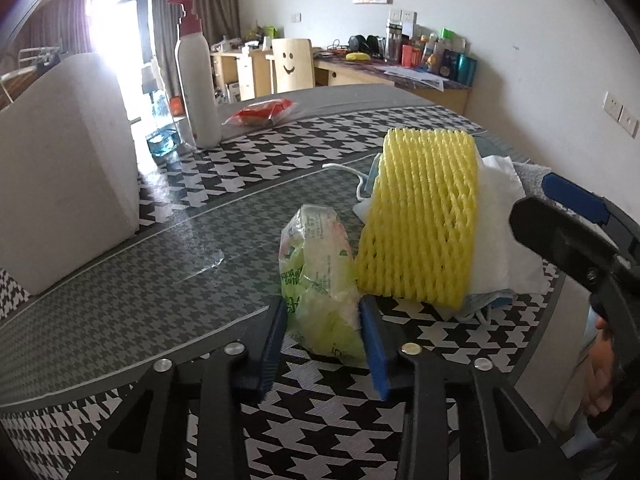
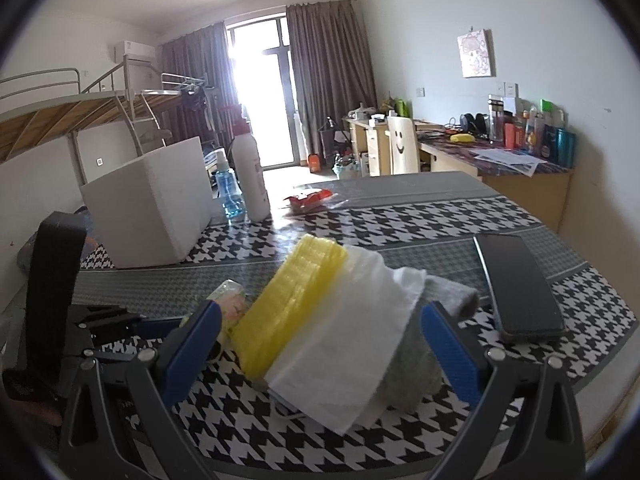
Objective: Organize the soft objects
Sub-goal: 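Reach the left gripper to the clear plastic bag and close on it, then grasp the yellow foam net sleeve with the right gripper while the left gripper holds the bag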
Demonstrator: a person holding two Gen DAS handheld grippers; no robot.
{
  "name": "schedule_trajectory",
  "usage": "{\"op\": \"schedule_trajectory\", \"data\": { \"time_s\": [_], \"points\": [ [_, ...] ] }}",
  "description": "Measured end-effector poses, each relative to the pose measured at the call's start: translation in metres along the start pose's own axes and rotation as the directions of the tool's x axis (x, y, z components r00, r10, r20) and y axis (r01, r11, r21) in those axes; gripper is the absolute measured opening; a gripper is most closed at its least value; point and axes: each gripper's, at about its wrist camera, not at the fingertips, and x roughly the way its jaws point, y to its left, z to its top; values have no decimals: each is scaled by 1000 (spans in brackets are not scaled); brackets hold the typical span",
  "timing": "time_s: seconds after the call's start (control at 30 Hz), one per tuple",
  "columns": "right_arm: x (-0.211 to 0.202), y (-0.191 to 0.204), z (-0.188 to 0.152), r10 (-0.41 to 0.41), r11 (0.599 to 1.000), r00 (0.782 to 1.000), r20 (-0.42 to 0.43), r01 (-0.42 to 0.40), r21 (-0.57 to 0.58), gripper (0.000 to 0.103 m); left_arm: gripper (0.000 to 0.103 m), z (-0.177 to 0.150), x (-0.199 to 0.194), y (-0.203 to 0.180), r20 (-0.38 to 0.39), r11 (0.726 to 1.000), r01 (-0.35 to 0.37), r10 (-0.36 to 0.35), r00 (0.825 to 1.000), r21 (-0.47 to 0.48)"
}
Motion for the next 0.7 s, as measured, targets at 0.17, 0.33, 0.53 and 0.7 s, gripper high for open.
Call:
{"op": "schedule_trajectory", "data": {
  "time_s": [0.17, 0.33, 0.53, 0.7],
  "points": [
    [3, 4, 2, 10, 1000, 1000, -4, -10, -10, 101, 30, -1, -5, 6, 19, 1000, 13, -13, 1000, -17],
    [7, 11, 4, 31, 999, 999, -14, -32, -24, 97, 30, -2, -17, 15, 51, 999, 16, -14, 999, -42],
    [13, 21, 7, 68, 997, 997, -30, -69, -33, 89, 30, -4, -27, 22, 80, 998, 5, 0, 997, -58],
    [22, 24, 7, 72, 997, 995, -63, -75, -33, 80, 30, -5, -32, 26, 92, 998, 4, 2, 996, -63]
  ]
}}
